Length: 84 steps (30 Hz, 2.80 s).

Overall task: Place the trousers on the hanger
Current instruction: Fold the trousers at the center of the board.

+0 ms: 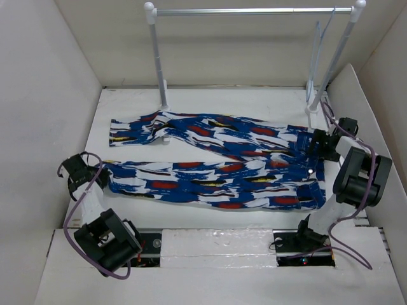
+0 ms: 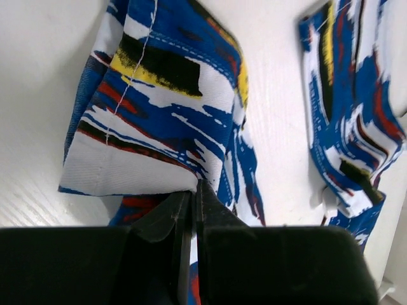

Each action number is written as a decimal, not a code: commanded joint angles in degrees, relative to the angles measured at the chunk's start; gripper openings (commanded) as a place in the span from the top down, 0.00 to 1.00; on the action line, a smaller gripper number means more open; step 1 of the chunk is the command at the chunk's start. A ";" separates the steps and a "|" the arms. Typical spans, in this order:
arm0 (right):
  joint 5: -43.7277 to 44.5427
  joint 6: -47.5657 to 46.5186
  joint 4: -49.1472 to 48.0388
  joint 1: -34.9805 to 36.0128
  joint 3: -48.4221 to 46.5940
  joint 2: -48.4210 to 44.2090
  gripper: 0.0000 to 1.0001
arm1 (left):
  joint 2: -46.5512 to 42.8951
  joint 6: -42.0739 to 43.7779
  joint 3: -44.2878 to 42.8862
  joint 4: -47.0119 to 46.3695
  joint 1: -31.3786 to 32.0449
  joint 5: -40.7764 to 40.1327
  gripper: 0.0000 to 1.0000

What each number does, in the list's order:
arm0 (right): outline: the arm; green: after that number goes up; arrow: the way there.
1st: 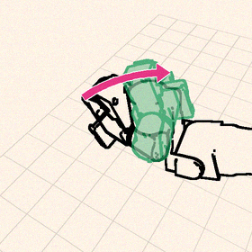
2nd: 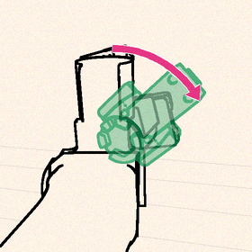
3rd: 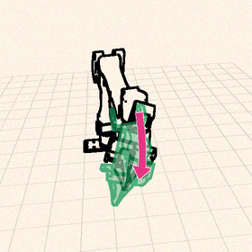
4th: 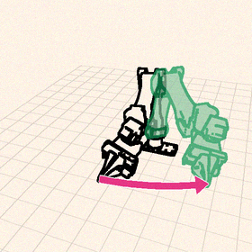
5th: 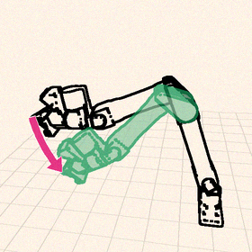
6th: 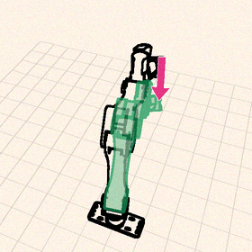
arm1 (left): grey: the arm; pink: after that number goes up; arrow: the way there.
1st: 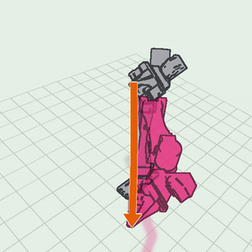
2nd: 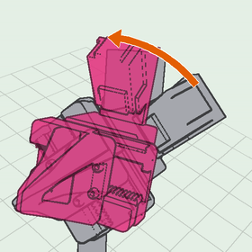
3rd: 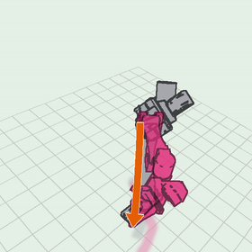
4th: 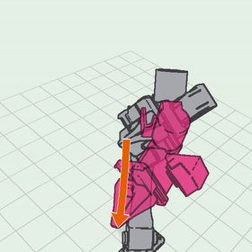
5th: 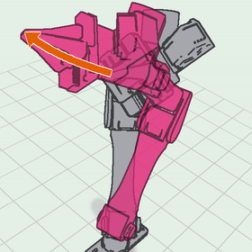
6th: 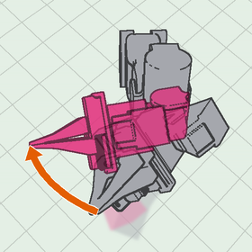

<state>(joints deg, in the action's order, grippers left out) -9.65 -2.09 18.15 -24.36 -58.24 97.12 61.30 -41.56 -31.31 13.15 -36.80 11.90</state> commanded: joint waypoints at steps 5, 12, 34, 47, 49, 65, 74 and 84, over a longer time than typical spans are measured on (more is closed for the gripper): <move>-0.99 0.24 -0.75 -1.83 -6.09 3.86 0.85 | -3.72 0.43 -3.06 0.83 0.15 -2.94 1.00; 2.26 -3.10 2.48 0.27 -19.26 6.13 1.00 | -6.89 1.48 0.19 2.15 0.15 -1.62 1.00; 11.27 13.34 22.11 -16.41 12.87 -29.01 0.24 | -8.21 -1.60 -2.78 1.70 20.44 2.26 1.00; -1.16 13.61 4.45 -18.44 20.62 -18.75 0.31 | -6.01 0.34 -8.42 4.08 19.93 -5.92 1.00; -1.16 12.03 3.91 -18.44 19.23 -16.01 0.47 | -6.02 0.17 -8.33 3.56 18.08 -6.01 1.00; 15.63 7.54 21.41 -9.31 -9.51 -20.05 1.00 | 4.53 -3.88 -26.43 5.57 14.56 -21.57 1.00; 15.80 4.11 23.33 -4.04 -30.58 -1.51 1.00 | 10.15 -3.00 -25.29 2.85 14.56 -21.48 1.00; 16.77 4.11 24.91 -0.07 -52.49 18.70 1.00 | 27.18 -3.35 -37.76 1.71 18.34 -25.78 1.00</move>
<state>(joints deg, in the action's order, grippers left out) 1.13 3.88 47.57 -23.51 -103.81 113.86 85.86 -45.52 -63.46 19.53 -17.41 -5.32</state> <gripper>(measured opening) 0.111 0.007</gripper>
